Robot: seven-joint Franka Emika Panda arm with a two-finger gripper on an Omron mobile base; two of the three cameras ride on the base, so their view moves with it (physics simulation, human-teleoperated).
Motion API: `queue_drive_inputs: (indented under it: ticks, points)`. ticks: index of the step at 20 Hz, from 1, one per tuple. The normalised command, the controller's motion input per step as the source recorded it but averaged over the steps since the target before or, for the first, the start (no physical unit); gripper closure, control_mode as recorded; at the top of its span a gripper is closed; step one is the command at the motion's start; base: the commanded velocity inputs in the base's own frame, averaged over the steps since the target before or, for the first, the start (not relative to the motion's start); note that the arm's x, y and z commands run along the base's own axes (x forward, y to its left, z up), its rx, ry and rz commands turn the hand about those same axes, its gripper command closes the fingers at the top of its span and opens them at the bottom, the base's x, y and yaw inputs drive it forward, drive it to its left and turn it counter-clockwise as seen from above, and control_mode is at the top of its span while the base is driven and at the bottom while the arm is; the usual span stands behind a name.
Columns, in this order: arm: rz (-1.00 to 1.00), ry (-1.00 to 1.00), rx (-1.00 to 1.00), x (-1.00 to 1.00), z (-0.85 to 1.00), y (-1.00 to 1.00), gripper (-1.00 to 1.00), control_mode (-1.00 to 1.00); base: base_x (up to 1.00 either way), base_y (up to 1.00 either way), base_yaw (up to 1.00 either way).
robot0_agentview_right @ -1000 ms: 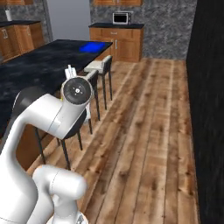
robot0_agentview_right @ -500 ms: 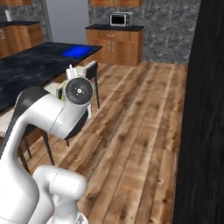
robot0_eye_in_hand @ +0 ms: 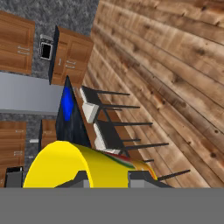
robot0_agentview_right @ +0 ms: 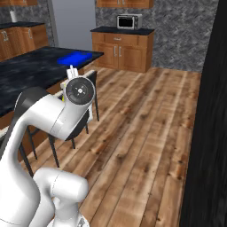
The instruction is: There is a tray on the dining counter. Grab the cup, mug, and pitcher and place them on the tray. The pitcher may be placed next to the tray if it cannot fit the tray.
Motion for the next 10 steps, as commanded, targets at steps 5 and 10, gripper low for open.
queue_drive_inputs:
  ticks: [5,10]
  points:
    - [0.0,0.0,0.0,0.0,0.0,0.0,1.0,1.0,1.0,-0.56,0.14]
    - [0.0,0.0,0.0,0.0,0.0,0.0,1.0,1.0,1.0,-0.69,0.16]
